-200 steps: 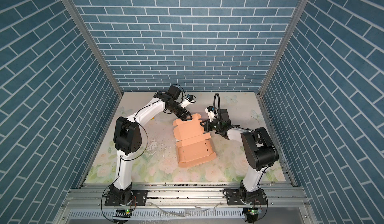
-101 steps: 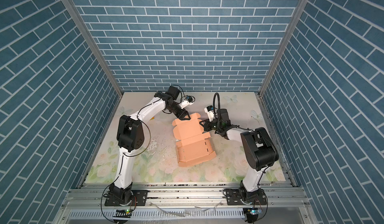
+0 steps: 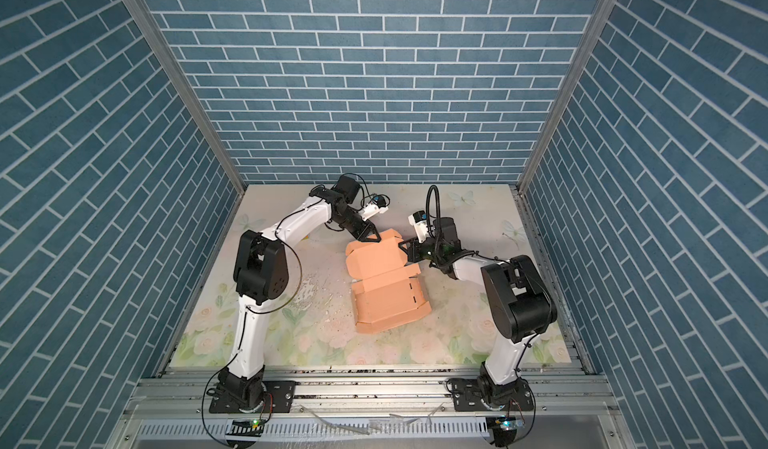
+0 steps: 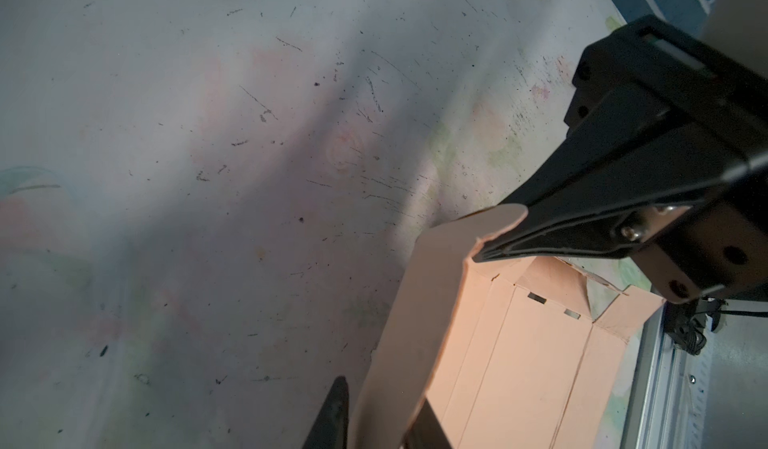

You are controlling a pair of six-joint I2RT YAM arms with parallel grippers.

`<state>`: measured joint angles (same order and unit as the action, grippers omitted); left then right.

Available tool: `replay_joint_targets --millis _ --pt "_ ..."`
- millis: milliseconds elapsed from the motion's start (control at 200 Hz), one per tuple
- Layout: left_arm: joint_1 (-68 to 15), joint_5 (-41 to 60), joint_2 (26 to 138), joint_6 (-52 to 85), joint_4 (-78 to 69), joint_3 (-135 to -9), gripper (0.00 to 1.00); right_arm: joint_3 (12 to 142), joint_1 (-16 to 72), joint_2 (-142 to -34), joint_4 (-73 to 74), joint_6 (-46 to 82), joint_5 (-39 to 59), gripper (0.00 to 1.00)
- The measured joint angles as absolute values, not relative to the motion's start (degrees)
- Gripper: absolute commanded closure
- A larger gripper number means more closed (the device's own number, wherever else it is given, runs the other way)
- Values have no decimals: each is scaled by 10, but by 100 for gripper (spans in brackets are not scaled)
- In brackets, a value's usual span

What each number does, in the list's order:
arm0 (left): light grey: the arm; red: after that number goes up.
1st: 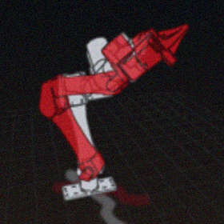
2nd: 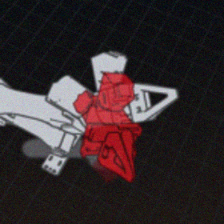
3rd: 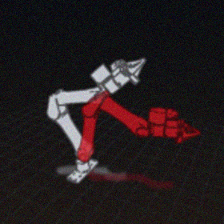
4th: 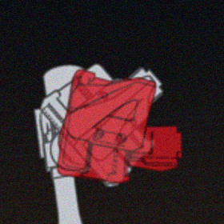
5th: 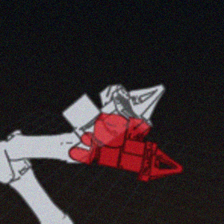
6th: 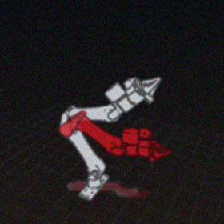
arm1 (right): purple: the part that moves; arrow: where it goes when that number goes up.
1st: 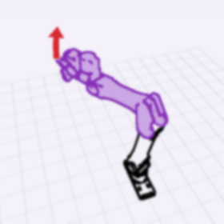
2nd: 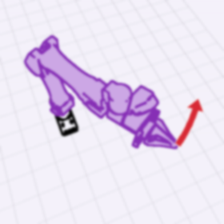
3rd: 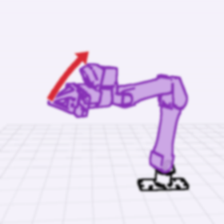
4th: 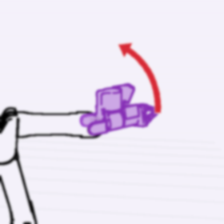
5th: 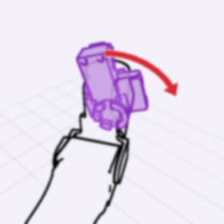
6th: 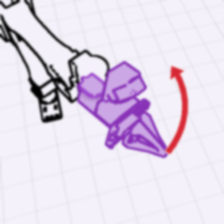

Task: Fold the paper box

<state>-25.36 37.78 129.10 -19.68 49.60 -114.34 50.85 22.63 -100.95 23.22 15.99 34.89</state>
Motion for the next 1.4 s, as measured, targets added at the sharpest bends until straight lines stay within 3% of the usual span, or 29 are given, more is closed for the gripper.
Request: replay_joint_targets --millis 120,345,385,520,590,950,1120,1400 --pt "-254 375 1284 -190 483 -1125 92 509 227 -1011 231 160 346 100" --pt "-260 356 1246 -178 449 -1079 100 515 228 -1014 232 156 338 100" --pt "-261 350 1236 -173 439 -1069 100 517 229 -1014 233 156 336 100" --pt "-265 314 1204 -146 402 -1028 100 522 233 -1012 240 164 307 77" --pt "-265 283 1187 -122 382 -1003 100 522 233 -1002 229 174 272 72" --pt "-262 144 1119 26 300 -882 98 492 214 -853 127 259 113 60" --pt "-262 99 1078 87 283 -819 98 408 190 -804 93 335 100 58" --pt "-263 37 1018 161 274 -761 95 326 187 -810 109 432 132 58"
